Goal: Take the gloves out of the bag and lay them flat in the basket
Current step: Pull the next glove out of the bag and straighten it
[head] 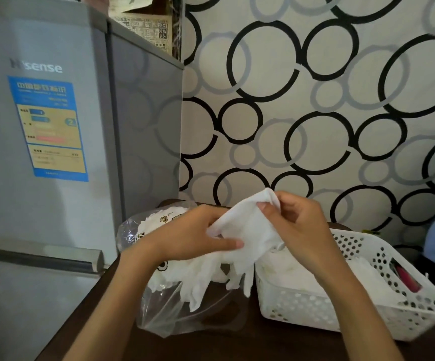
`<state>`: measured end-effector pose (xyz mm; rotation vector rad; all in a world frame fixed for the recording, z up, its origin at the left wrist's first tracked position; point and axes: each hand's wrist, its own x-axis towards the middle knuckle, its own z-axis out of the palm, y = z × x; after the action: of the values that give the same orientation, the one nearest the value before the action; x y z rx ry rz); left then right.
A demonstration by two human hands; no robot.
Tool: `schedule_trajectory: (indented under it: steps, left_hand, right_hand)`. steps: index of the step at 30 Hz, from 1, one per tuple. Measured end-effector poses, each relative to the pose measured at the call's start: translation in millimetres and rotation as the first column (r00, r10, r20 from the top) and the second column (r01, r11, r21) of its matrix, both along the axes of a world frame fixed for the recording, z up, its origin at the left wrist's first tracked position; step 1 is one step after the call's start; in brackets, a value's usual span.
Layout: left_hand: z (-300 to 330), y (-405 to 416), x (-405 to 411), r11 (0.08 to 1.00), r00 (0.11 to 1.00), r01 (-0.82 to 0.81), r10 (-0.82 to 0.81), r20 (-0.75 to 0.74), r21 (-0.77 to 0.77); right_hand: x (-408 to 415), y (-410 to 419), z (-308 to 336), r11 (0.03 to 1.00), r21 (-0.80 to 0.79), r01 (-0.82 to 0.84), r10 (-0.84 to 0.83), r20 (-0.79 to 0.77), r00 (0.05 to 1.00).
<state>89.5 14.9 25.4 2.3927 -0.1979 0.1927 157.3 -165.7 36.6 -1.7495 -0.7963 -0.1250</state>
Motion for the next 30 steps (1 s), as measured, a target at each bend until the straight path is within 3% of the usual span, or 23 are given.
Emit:
schedule_trajectory:
  steps: [3, 10, 14, 21, 30]
  left_hand:
    - [3, -2, 3, 0.989, 0.984, -0.101, 0.116, 0.133, -0.112]
    - [8, -7, 1, 0.952, 0.934, -0.101, 0.191, 0.302, -0.291]
    - [18, -19, -1, 0.863, 0.882, -0.048, 0.272, 0.384, -0.503]
    - [9, -10, 2, 0.870, 0.957, -0.124, 0.232, 0.173, -0.478]
    - [10, -30, 8, 0.847, 0.997, -0.013, 0.055, 0.063, -0.531]
  right_hand:
    - [2, -12, 9, 0.996, 0.065, 0.062, -0.061, -0.015, 0.998]
    - [-1, -24, 20, 0.984, 0.174, 0.044, -0.038, -0.039, 0.999]
    - [-5, -18, 21, 0.961, 0.275, 0.027, -0.027, -0.006, 1.000]
    - [-4, -13, 14, 0.976, 0.217, 0.027, -0.006, -0.098, 0.995]
    - [20, -54, 16, 0.928, 0.256, 0.270, -0.252, -0.102, 0.962]
